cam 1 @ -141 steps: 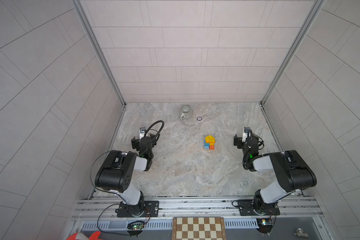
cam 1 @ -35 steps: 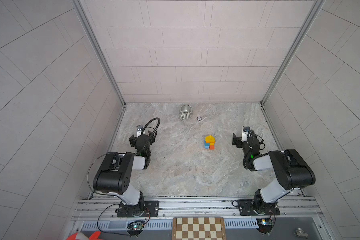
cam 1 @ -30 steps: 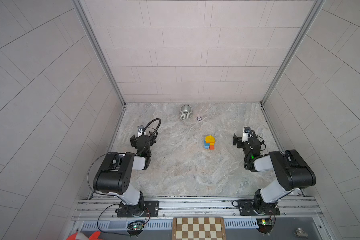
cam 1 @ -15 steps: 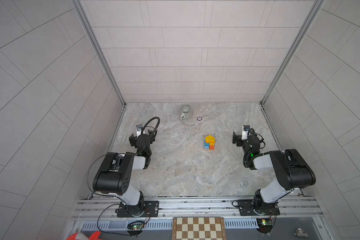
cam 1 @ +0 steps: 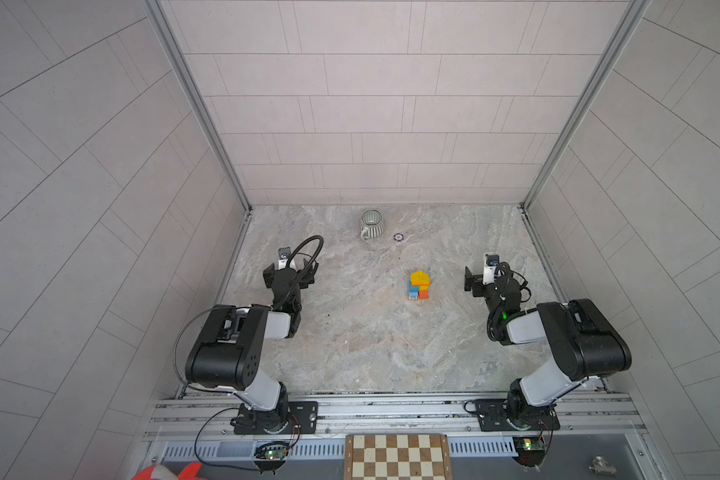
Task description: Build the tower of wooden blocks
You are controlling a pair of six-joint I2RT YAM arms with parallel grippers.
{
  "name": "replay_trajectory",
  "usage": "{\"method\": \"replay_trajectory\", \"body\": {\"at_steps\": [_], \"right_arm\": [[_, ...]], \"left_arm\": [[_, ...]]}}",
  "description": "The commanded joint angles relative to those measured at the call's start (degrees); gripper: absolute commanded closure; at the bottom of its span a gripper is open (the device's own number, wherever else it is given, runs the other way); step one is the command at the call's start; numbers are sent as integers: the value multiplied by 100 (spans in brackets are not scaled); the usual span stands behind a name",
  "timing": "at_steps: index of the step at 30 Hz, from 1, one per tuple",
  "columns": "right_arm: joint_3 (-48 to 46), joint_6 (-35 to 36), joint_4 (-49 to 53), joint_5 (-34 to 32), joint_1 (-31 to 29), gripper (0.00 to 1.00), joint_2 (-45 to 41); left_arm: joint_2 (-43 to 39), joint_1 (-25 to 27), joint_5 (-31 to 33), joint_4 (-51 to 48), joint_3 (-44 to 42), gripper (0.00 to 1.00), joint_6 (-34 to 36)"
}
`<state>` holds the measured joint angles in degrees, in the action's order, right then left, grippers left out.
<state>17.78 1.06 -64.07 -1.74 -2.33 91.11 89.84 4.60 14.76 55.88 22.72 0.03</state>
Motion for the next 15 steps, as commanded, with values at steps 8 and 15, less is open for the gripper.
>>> {"method": "replay_trajectory", "body": {"at_steps": [8,15], "right_arm": [[-501,169,-770,267,-57,1,33],[319,-186,854,166,172,1,-54]], "left_arm": [[72,-18,769,1214,-845,0,-348],[141,4,680,-105,-58,0,-175]]}}
